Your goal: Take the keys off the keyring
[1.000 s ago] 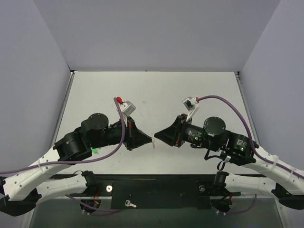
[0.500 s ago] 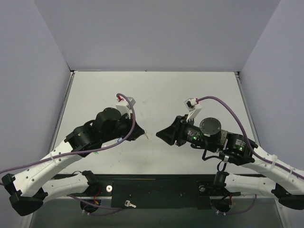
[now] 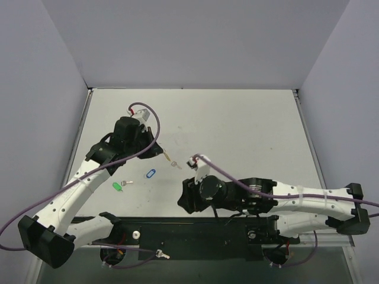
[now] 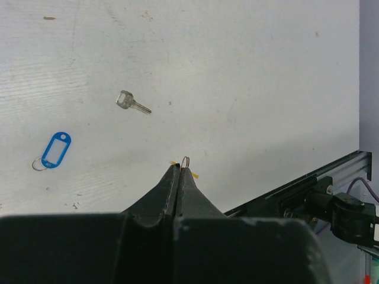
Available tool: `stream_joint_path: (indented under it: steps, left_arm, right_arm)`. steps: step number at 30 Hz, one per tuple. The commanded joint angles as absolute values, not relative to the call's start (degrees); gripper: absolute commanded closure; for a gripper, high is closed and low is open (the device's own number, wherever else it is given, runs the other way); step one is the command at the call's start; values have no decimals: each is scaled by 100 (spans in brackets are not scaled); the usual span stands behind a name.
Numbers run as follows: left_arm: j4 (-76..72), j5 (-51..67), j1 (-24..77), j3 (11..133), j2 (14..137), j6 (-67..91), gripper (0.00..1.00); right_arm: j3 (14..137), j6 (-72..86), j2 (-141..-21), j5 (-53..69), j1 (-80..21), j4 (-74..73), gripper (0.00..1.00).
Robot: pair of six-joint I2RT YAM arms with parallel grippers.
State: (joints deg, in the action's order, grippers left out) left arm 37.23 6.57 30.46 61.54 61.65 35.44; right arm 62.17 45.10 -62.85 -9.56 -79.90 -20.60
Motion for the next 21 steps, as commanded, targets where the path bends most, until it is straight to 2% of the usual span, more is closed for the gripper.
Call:
stream_joint_path:
  steps: [1, 5, 6, 7, 8, 17, 21]
  left_arm:
    - [3657, 914, 2542, 6460, 6398, 3305, 100]
    - [3533, 1151, 2014, 6539, 6600, 3235, 99]
    - [3585, 1204, 1804, 6626, 6653, 3208, 72]
    - [3664, 1169, 1697, 6670, 6758, 3217, 52]
    - [3778, 1195, 1479, 6775, 6828, 3217, 20]
    - [4174, 1608, 344, 6996, 6821, 2769, 16]
    - [4359, 1249, 185, 7119, 6575, 2689, 14]
  right_arm:
    - [6213, 4237, -6995, -1660, -8778, -2232, 60]
    - [6267, 3938, -7698, -1426, -9149, -1883, 60]
    - [6267, 3842, -7891, -1354, -9176, -1785, 61]
    - [6284, 3780, -8006, -1197, -9211, -1645, 60]
    - [6293, 3727, -8198, -1100, -9211, -1591, 61]
    - [6758, 3559, -9552, -141, -9518, -1169, 52]
    - [7180, 3507, -10071, -53, -9633, -1423, 51]
